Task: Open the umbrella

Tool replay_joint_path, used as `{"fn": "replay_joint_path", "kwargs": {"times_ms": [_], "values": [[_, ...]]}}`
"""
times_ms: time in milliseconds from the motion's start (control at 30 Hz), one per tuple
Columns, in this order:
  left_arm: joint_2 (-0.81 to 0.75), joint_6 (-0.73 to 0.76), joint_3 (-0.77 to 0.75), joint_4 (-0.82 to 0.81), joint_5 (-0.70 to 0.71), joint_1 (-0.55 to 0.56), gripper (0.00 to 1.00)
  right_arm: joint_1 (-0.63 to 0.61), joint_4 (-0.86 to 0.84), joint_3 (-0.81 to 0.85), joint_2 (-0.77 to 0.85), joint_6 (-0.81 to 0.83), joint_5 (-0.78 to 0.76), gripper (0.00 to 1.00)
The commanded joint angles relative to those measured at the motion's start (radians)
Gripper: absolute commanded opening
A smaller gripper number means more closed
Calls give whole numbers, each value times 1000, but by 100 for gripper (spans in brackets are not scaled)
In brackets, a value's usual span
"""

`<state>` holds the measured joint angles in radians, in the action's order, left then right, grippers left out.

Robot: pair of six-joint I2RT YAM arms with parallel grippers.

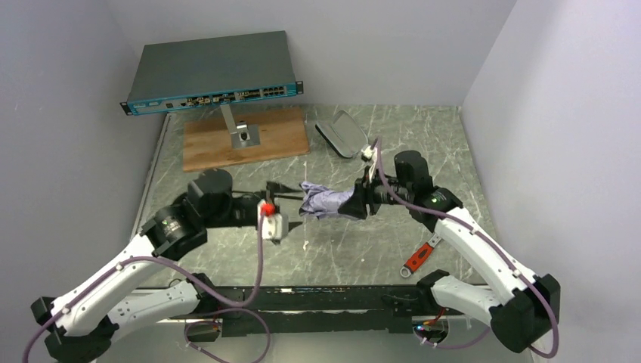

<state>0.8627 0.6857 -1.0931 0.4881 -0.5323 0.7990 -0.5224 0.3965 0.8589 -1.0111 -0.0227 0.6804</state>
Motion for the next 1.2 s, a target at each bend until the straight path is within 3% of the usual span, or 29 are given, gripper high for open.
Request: {"fn": "replay_joint_path", "kwargs": {"times_ms": [0, 233, 400, 900, 1067, 1167], "values": [[-6, 115, 115, -53, 194, 137, 69, 54, -312, -10, -20, -437, 192, 0], [78, 183, 153, -149, 290, 288, 59, 86, -392, -5, -90, -550, 277, 0], [123, 148, 131, -223, 333, 290, 50, 87, -404, -10, -78, -542, 267, 0], [177, 126, 164, -256, 359, 265, 47, 86, -392, -28, -63, -499, 281, 0], [207, 182, 188, -229, 312, 261, 35, 85, -381, -1, -77, -498, 278, 0], [228, 195, 174, -190, 299, 263, 19, 84, -370, 19, -85, -490, 278, 0]]}}
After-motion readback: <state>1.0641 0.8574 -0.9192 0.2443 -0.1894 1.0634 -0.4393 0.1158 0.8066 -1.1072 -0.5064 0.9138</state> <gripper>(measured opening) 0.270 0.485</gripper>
